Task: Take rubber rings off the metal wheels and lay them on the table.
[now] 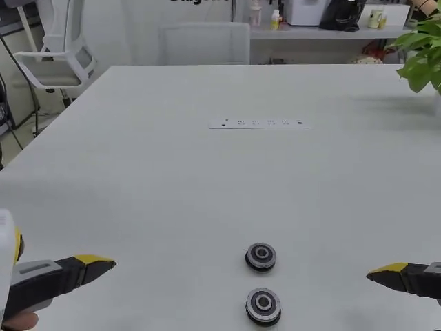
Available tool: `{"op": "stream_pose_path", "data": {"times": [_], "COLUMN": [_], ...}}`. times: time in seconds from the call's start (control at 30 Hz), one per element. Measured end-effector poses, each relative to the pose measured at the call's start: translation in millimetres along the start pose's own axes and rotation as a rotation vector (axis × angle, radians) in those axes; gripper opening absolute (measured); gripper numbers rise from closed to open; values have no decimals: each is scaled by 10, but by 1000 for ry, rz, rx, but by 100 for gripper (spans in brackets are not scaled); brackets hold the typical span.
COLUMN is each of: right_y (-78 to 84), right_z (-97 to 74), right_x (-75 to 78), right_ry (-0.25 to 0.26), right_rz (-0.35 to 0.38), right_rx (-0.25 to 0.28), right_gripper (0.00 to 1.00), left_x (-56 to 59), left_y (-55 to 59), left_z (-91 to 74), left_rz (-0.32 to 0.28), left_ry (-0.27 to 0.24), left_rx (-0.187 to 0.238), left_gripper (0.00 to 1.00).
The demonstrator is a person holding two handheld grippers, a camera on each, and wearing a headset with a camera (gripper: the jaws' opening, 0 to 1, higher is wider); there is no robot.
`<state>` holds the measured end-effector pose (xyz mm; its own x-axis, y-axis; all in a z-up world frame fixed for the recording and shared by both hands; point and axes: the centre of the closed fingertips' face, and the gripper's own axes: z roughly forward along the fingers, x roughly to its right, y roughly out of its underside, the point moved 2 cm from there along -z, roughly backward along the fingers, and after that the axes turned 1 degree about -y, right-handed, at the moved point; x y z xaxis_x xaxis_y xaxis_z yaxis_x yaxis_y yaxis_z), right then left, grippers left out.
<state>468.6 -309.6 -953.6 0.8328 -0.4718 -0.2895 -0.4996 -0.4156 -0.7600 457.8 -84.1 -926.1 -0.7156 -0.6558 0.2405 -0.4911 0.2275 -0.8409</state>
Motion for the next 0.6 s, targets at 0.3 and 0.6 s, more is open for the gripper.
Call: {"op": "stream_pose_path", "data": {"times": [0.3, 0.6], "right_y": [-35, -108], "right_z": [-26, -66], "right_x": [39, 63], "right_ry": [11, 30], "right_rz": [14, -9], "right_rx": [22, 32], "right_gripper": [91, 90], "left_x": [7, 23], "left_y": [-63, -162], "left_z": [-3, -11], "left_rz": [16, 79], "left_ry": [-6, -6], "left_rx": [22, 22], "left_gripper": [100, 100]}}
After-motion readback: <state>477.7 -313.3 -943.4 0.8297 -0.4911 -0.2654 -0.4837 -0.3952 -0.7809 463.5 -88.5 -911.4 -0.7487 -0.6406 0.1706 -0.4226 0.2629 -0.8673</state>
